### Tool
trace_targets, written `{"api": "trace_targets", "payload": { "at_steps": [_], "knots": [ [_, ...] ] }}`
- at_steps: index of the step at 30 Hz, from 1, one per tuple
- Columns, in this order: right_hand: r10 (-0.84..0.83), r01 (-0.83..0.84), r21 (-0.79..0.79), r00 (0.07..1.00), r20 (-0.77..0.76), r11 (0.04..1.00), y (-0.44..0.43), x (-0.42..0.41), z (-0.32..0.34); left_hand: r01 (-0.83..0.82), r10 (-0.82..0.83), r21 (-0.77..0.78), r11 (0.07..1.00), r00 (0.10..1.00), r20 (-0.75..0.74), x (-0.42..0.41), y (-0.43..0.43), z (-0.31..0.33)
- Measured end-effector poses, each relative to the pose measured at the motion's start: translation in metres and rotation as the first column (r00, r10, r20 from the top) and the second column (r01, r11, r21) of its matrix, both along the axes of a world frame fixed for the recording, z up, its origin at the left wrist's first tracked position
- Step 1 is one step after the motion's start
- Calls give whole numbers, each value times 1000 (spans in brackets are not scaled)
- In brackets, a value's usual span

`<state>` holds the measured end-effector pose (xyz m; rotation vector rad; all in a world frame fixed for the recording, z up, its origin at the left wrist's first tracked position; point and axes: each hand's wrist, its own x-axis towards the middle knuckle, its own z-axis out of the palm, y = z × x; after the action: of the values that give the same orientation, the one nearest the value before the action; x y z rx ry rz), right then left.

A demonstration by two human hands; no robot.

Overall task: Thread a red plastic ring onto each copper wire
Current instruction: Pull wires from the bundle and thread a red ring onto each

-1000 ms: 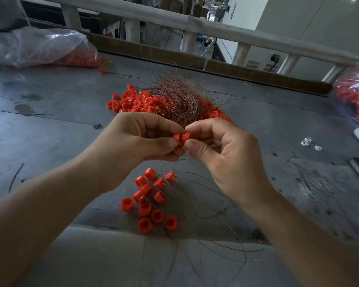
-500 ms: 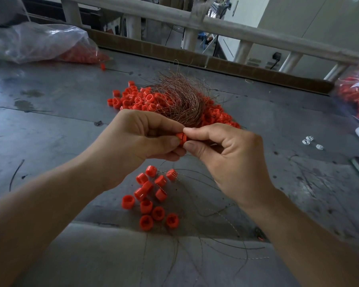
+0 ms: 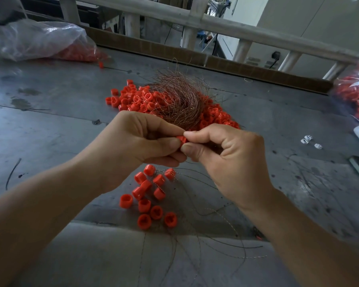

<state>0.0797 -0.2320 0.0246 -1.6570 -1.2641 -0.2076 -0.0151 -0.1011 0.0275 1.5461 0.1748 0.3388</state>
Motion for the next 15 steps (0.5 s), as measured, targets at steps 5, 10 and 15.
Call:
{"api": "trace_targets", "payload": {
  "at_steps": [5,10,15],
  "knots": [
    [-7,7,4,1000,-6,1000,-1,1,-1,30,-29,-28,999,1000,8,1,1,1],
    [28,-28,-13,999,31,1000,1,4,-2,63,-63,-37,997,998,-8,0,5,2],
    [114,-114,-6,993,-32,993,1,9,0,96,-96,-64,993,995,9,1,6,2]
  ]
}}
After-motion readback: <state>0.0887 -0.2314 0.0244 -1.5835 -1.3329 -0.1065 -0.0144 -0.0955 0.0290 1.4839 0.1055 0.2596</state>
